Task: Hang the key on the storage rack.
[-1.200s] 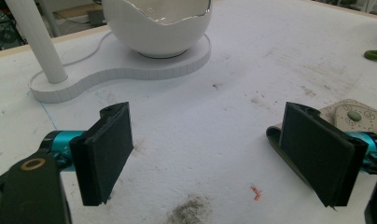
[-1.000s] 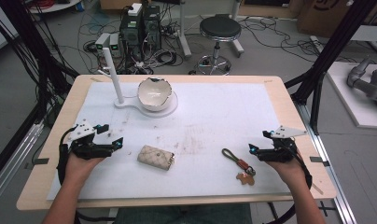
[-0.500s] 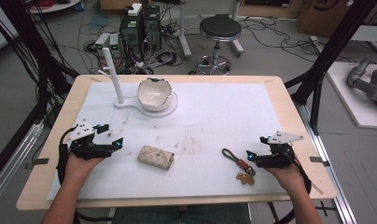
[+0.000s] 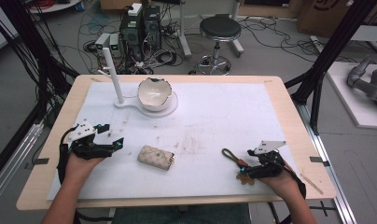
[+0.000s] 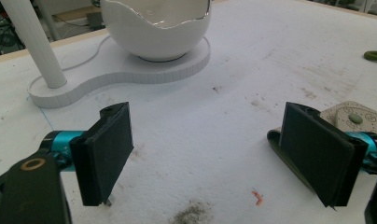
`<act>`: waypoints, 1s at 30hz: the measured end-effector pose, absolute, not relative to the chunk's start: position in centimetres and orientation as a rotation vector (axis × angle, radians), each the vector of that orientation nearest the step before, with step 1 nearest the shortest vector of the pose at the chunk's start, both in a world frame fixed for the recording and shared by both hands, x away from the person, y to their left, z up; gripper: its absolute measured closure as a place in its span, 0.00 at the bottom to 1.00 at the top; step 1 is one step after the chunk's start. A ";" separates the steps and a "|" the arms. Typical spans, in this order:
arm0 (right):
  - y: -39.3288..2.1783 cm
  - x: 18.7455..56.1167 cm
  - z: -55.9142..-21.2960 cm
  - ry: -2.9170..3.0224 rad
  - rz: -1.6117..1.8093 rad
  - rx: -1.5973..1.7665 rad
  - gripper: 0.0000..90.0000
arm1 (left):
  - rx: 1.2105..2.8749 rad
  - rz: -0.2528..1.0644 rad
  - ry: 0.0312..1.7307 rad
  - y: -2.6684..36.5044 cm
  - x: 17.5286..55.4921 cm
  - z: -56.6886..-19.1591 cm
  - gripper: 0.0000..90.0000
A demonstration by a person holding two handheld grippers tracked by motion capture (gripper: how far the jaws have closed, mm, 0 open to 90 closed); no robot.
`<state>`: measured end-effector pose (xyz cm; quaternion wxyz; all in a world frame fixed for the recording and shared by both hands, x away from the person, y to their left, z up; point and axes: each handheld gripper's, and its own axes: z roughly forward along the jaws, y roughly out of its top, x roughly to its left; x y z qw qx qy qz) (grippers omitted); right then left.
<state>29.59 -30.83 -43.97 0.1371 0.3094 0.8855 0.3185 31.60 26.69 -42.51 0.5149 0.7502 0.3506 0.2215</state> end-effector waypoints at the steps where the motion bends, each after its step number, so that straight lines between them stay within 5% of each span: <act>1: -30.8 29.6 -44.0 2.562 0.922 0.895 0.34 | 1.803 0.532 0.842 26.7 31.6 -42.5 0.19; 8: -30.9 29.7 -44.3 2.607 0.911 0.894 0.45 | 1.809 0.528 0.843 26.7 31.7 -42.6 0.19; 14: -31.1 29.6 -44.1 2.615 0.916 0.862 0.76 | 1.809 0.532 0.839 26.5 31.6 -42.5 0.19; 30: -30.6 31.1 -40.3 2.357 1.236 0.834 0.80 | 1.816 0.553 0.874 27.3 30.9 -42.7 0.19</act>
